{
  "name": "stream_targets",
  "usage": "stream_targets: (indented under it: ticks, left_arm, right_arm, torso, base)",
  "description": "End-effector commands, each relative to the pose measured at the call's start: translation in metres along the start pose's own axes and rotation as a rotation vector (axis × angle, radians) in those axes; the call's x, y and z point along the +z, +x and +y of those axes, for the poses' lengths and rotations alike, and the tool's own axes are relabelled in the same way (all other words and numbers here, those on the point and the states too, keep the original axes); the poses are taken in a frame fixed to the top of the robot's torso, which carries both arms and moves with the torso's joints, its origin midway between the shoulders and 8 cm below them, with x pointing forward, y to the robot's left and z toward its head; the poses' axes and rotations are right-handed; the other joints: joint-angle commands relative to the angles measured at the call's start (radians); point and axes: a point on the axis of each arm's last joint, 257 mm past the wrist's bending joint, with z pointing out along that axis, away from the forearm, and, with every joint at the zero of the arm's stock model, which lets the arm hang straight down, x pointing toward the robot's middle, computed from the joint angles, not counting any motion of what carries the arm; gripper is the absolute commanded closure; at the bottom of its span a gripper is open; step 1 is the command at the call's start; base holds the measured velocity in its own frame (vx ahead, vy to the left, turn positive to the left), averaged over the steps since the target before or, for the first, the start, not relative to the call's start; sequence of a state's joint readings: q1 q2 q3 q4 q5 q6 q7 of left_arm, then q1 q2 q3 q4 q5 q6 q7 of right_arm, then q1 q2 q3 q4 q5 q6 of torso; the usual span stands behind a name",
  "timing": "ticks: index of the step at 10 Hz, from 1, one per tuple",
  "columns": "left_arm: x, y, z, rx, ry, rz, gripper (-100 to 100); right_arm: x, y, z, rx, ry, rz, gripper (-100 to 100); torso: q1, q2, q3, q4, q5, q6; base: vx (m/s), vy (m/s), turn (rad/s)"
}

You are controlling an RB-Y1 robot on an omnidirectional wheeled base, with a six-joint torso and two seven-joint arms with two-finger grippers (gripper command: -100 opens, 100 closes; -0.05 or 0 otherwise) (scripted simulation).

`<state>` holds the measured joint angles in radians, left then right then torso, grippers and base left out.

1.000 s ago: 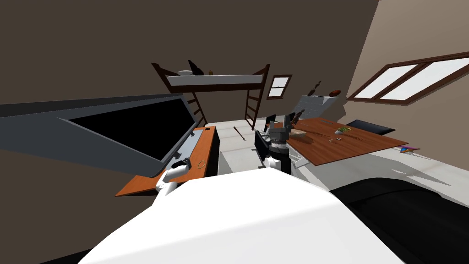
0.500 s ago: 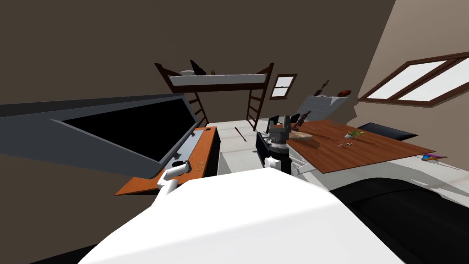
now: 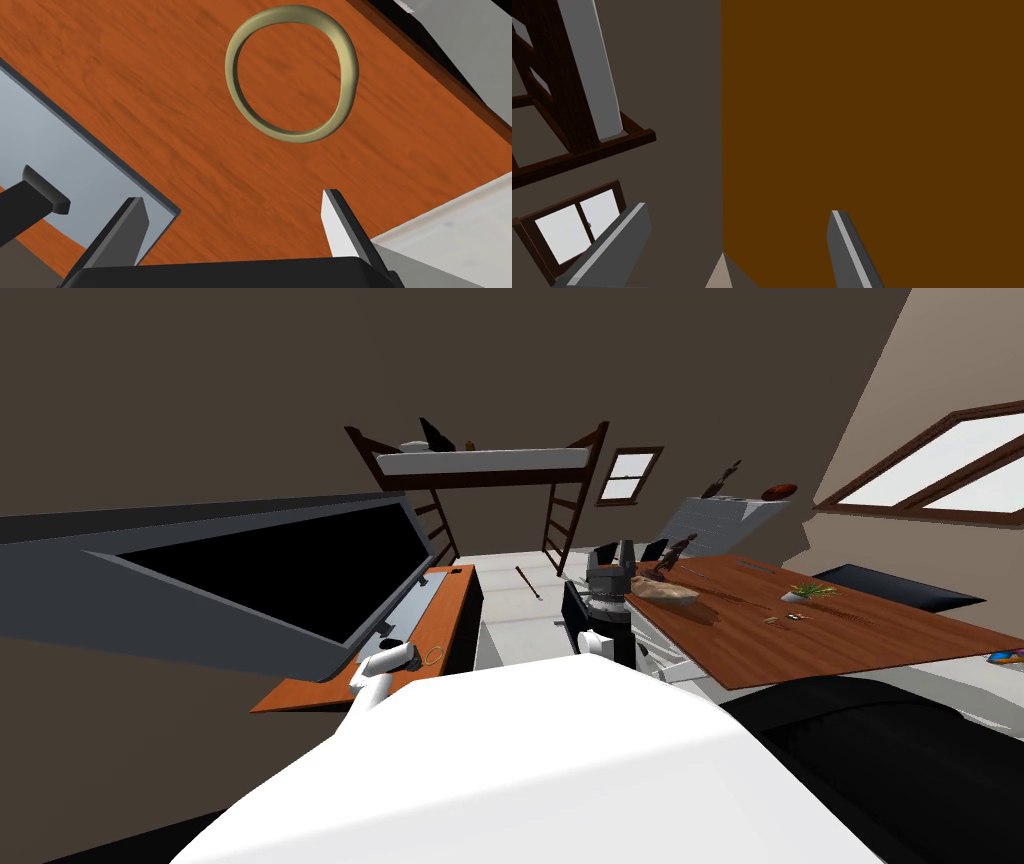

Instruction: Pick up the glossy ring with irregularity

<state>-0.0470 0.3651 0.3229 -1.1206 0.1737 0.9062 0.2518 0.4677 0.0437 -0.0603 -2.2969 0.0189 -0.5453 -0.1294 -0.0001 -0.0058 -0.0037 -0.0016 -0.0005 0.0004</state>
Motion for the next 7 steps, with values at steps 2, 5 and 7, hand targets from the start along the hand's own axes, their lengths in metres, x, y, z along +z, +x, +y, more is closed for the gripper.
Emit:
stream_targets:
  ticks: [2, 5, 7]
  left_arm:
    - [0.007, 0.004, 0.028, -0.045, -0.112, -0.003, -100]
    - [0.011, 0.007, 0.06, -0.078, -0.217, -0.008, -100]
    - [0.012, 0.009, 0.074, -0.09, -0.26, -0.009, -100]
  right_arm:
    - [0.0, 0.0, 0.0, 0.0, 0.0, 0.0, 0]
    - [0.0, 0.0, 0.0, 0.0, 0.0, 0.0, 0]
    - [0.0, 0.0, 0.0, 0.0, 0.0, 0.0, 0]
  torso:
    - [0.0, 0.0, 0.0, 0.0, 0.0, 0.0]
    - [0.0, 0.0, 0.0, 0.0, 0.0, 0.0]
    - [0.001, -0.003, -0.002, -0.001, 0.0, 0.0]
  base:
    - [0.083, -0.046, 0.087]
    - [0.091, -0.033, 0.06]
    - [0.103, -0.017, 0.038]
